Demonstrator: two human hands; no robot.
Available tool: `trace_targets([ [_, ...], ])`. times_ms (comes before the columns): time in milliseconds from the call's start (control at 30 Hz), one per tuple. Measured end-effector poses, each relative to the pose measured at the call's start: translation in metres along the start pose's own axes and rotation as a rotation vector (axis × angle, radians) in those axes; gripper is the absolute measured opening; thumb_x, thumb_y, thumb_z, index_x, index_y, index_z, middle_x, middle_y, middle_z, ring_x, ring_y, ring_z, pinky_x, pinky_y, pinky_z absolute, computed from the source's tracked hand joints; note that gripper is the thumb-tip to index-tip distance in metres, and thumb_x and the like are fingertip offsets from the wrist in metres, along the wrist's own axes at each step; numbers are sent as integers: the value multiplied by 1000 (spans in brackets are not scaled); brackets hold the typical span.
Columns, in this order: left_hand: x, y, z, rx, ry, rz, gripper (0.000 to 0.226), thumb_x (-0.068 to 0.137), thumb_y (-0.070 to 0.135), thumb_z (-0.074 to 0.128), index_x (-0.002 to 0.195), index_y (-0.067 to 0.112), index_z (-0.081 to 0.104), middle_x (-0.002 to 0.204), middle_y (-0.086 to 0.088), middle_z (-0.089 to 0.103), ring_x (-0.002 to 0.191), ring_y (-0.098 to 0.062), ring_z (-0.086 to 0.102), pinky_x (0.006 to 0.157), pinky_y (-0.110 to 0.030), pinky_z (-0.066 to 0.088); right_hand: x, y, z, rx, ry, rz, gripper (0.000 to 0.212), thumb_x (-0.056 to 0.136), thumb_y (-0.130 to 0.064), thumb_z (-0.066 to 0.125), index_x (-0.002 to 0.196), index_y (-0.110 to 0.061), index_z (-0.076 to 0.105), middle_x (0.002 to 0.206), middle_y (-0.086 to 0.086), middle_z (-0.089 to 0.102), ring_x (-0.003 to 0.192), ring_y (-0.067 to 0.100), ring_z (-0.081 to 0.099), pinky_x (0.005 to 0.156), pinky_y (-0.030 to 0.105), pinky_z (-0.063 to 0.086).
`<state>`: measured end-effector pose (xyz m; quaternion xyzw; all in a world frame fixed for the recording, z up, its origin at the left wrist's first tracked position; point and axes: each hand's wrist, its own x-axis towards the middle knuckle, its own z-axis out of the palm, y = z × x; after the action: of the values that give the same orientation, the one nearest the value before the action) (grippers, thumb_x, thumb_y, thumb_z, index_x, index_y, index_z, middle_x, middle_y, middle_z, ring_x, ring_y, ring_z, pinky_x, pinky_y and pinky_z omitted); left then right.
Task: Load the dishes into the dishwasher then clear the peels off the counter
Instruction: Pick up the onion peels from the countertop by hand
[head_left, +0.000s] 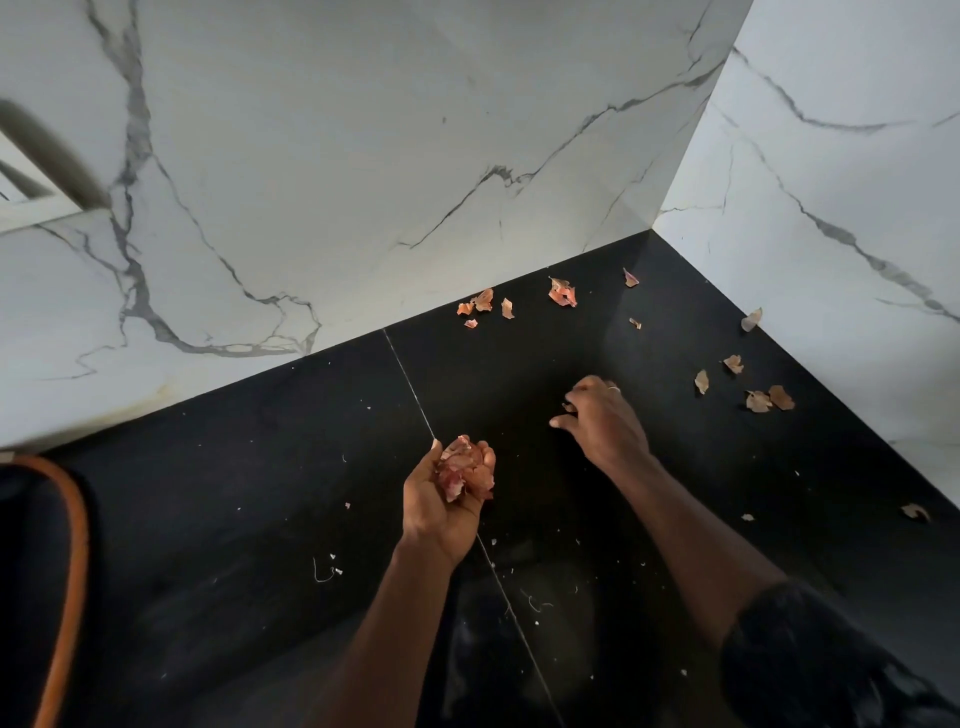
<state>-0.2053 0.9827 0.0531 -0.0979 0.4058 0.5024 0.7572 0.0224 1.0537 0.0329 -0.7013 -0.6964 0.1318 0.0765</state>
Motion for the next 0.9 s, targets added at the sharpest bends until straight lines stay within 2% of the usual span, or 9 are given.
trace_targets([
  [167, 0, 2, -1, -8, -27, 15, 39, 103, 31, 50, 120, -2, 63, 115, -24, 68, 95, -31, 71, 83, -35, 58, 0, -14, 7, -71, 38, -7, 6, 94, -15, 67, 96, -14, 73, 99, 0, 59, 81, 9, 57, 70, 24, 52],
  [233, 0, 4, -2, -13, -37, 18, 39, 103, 31, 49, 120, -1, 64, 120, -25, 66, 98, -31, 70, 76, -35, 60, 4, -16, 7, -96, 50, 26, 8, 93, -14, 67, 86, -15, 70, 88, -2, 57, 72, 8, 56, 64, 25, 54],
  [400, 1, 11, -3, -40, -24, 22, 40, 103, 31, 50, 123, -2, 62, 126, -26, 63, 111, -33, 64, 61, -30, 59, 16, -17, 1, 73, 58, 207, 6, 92, -14, 69, 90, -15, 74, 92, 0, 72, 80, 13, 69, 77, 32, 60],
  [467, 1, 11, -3, -31, -17, 21, 39, 103, 31, 50, 122, -2, 62, 125, -26, 64, 109, -33, 65, 62, -31, 60, 6, -39, -9, 176, 88, 134, 8, 89, -15, 72, 97, -15, 75, 98, -2, 72, 85, 10, 68, 79, 28, 59],
  [533, 2, 9, -3, -21, -8, 37, 38, 103, 31, 49, 117, -1, 64, 118, -24, 66, 101, -32, 68, 73, -35, 60, -15, -73, -21, 260, 104, -33, 10, 88, -13, 74, 97, -15, 77, 96, -4, 71, 83, 7, 67, 78, 23, 56],
  [667, 3, 5, -5, 76, -22, 72, 31, 96, 34, 55, 106, 5, 64, 91, -12, 65, 84, -23, 63, 83, -33, 49, -66, -139, -30, 319, 58, -274, 8, 89, -12, 70, 92, -16, 76, 93, -5, 68, 79, 8, 64, 73, 25, 55],
  [767, -3, 5, -8, 121, -94, 27, 39, 99, 41, 49, 96, 9, 70, 91, -10, 66, 87, -25, 65, 89, -38, 47, -84, -162, -20, 188, 5, -319, 15, 98, -14, 55, 101, -11, 70, 100, 1, 64, 88, 16, 62, 77, 33, 55],
  [833, -6, 6, -8, 121, -147, 21, 47, 103, 45, 41, 93, 11, 72, 95, -8, 67, 86, -24, 67, 85, -38, 49, -89, -169, -16, 158, 1, -318, 23, 102, -14, 44, 105, -9, 66, 102, 8, 63, 94, 25, 59, 78, 39, 50],
  [900, -7, 7, -8, 115, -153, 39, 44, 103, 45, 41, 96, 12, 70, 97, -7, 66, 87, -23, 66, 84, -38, 49, -91, -175, -18, 136, 19, -329, 24, 103, -17, 42, 109, -13, 65, 104, 5, 62, 97, 24, 59, 78, 37, 48],
])
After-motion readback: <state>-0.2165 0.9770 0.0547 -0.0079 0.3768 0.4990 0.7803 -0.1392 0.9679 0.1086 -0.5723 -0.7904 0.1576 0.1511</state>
